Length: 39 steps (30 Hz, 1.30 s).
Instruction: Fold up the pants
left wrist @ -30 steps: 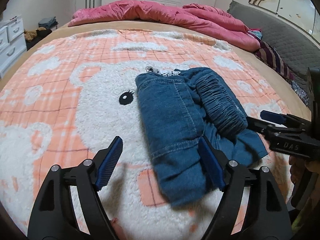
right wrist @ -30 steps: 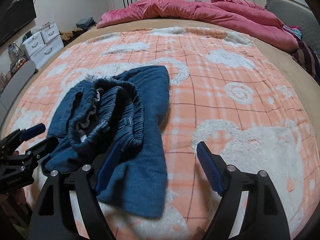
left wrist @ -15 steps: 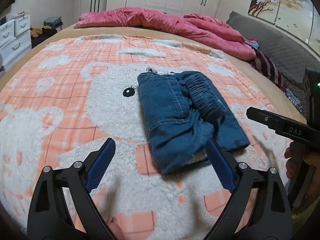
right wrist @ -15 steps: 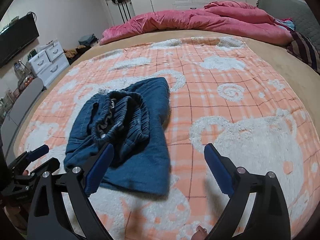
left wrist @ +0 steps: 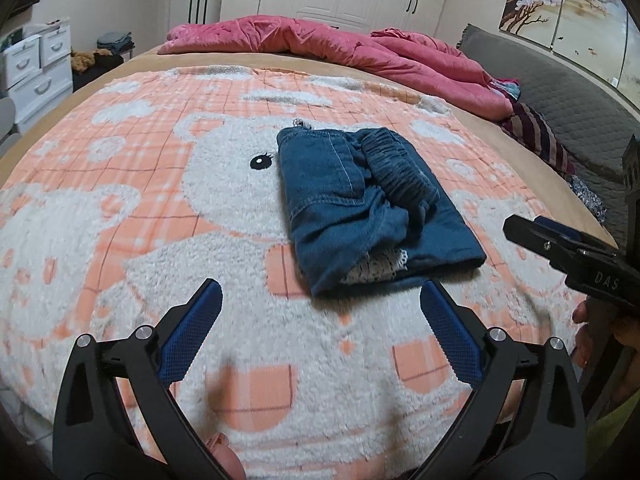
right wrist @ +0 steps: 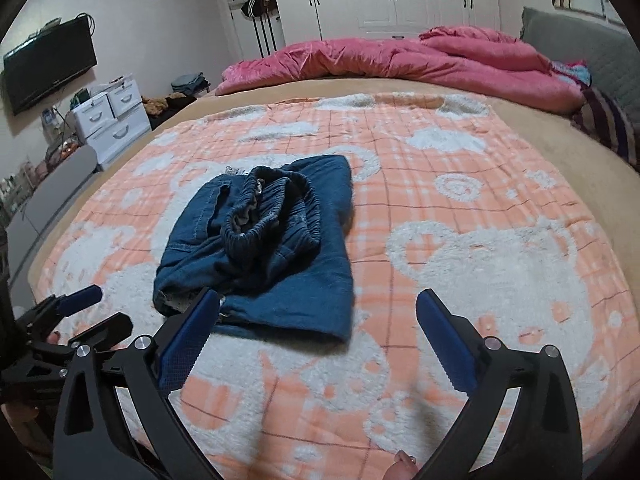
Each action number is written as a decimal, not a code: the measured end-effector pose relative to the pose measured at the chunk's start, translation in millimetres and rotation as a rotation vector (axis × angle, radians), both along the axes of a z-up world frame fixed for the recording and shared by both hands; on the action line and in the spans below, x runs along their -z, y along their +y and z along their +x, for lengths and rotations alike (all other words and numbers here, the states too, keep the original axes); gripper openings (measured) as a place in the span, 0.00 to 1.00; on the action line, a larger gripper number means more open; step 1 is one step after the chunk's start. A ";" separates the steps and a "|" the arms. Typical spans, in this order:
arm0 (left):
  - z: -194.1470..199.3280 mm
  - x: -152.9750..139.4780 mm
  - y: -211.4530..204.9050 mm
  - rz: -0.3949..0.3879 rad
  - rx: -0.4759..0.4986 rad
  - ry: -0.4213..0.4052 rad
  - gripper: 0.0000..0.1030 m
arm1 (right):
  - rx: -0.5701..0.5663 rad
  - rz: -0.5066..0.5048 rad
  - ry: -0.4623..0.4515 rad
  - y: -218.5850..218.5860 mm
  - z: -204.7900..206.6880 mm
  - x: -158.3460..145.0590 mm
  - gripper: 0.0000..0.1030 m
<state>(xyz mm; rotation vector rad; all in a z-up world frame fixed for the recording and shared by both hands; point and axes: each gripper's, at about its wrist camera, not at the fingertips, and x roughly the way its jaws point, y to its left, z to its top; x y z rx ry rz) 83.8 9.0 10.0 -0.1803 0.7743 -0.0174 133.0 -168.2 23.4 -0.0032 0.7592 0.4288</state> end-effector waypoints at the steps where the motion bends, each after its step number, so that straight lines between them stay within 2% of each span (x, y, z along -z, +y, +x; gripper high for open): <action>1: -2.2 0.7 -0.8 0.003 0.001 0.003 0.90 | 0.003 0.005 -0.011 -2.8 -2.2 -1.9 0.95; 10: -21.7 2.9 -5.3 0.013 -0.012 0.003 0.91 | 0.016 0.015 -0.039 -16.9 -27.1 -2.7 0.95; 25: -56.4 13.7 -12.0 0.022 -0.007 -0.002 0.91 | 0.004 -0.010 -0.062 -16.9 -73.2 7.2 0.95; 39: -71.9 20.2 -17.2 0.012 -0.001 0.004 0.91 | 0.003 -0.024 -0.051 -20.2 -80.4 17.1 0.95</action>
